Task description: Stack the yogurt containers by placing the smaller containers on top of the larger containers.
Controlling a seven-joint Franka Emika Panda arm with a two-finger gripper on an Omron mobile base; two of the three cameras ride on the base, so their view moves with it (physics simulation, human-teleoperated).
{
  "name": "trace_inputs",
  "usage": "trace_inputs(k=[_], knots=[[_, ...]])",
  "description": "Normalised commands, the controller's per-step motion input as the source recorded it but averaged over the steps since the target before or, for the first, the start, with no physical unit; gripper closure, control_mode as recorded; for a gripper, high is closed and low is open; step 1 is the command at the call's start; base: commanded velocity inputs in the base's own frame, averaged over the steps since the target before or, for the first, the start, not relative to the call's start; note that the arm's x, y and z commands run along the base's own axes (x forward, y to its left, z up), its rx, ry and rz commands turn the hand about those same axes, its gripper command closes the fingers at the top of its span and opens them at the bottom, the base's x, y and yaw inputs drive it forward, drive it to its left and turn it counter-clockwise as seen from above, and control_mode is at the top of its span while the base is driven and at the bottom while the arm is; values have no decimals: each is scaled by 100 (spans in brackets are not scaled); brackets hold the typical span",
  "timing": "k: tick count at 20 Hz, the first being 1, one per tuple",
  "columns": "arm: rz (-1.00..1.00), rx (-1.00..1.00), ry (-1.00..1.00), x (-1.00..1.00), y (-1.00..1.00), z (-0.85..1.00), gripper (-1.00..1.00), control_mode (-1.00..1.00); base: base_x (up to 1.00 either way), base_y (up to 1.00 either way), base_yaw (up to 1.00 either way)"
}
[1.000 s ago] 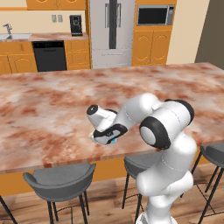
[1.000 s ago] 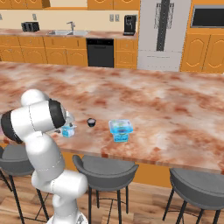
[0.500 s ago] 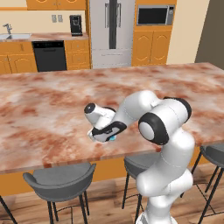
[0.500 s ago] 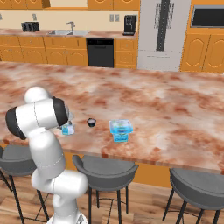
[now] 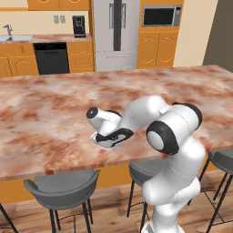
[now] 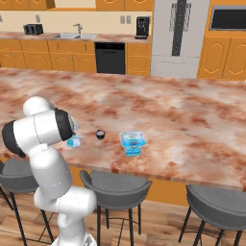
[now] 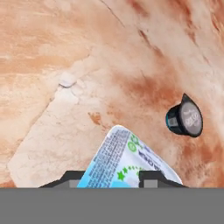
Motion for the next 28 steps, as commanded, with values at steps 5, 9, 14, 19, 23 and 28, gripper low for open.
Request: trace_inputs(k=[5, 9, 14, 19, 23, 28], knots=[[0, -1, -17, -17, 0, 30, 100, -100, 0, 0, 0], [-2, -5, -16, -14, -7, 37, 100, -100, 0, 0, 0], [-6, -5, -17, -15, -23, 40, 100, -100, 0, 0, 0], [-6, -1, -15, -17, -32, 44, 100, -100, 0, 0, 0], [-6, 0, -12, -19, -31, 50, 100, -100, 0, 0, 0], [-6, 0, -9, -25, -28, 54, 100, -100, 0, 0, 0]])
